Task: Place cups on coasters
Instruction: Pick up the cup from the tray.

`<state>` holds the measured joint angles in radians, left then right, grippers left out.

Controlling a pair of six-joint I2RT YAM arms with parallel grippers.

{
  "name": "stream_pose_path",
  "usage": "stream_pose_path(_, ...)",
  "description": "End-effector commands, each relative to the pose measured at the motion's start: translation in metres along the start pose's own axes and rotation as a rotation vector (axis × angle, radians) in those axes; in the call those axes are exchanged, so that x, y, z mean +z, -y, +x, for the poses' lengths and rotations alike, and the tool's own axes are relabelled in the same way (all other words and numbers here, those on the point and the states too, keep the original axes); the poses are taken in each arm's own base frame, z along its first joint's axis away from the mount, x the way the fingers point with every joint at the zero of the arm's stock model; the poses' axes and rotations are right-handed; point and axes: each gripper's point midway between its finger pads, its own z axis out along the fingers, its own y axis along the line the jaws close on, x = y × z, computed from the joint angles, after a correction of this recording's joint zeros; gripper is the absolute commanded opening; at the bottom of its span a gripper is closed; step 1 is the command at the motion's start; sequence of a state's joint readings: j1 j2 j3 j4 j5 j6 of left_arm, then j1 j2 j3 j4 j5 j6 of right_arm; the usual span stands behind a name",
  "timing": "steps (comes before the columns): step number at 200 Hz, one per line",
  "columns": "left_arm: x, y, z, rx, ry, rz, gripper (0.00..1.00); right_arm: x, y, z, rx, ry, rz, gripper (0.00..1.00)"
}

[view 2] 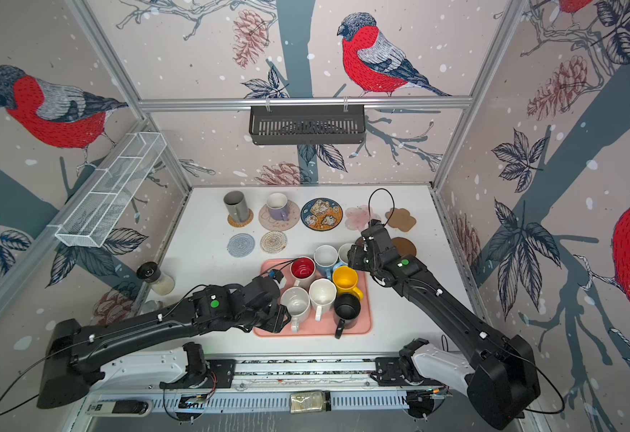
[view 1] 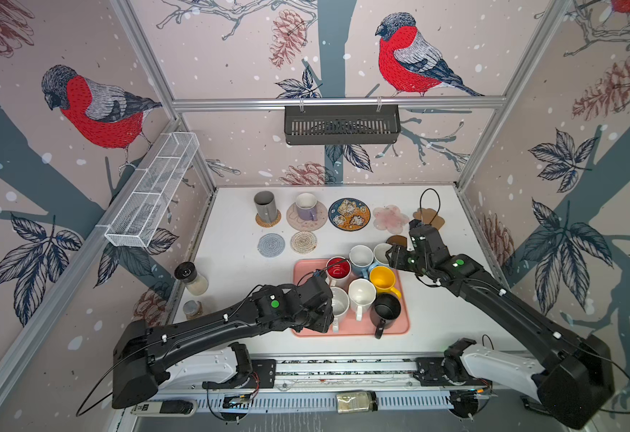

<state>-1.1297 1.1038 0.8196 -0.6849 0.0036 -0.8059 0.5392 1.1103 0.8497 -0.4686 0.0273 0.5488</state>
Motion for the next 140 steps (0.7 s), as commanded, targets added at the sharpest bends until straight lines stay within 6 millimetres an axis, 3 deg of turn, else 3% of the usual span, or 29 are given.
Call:
stream_pose_path(1,0.006,0.006,0.001,-0.034,-0.007,0.017,0.5,-0.003,0.0,-0.007,-0.01,0.03,-0.036,0.6)
stream_pose_path(63,0.027,0.024,0.005,-0.019,-0.07,0.015,0.52,-0.005,0.017,-0.011,0.003,0.063,-0.057,0.6)
stream_pose_path(140,0.044,0.016,0.009,-0.055,-0.12,-0.067,0.48,-0.009,0.009,-0.008,0.001,0.064,-0.117,0.6)
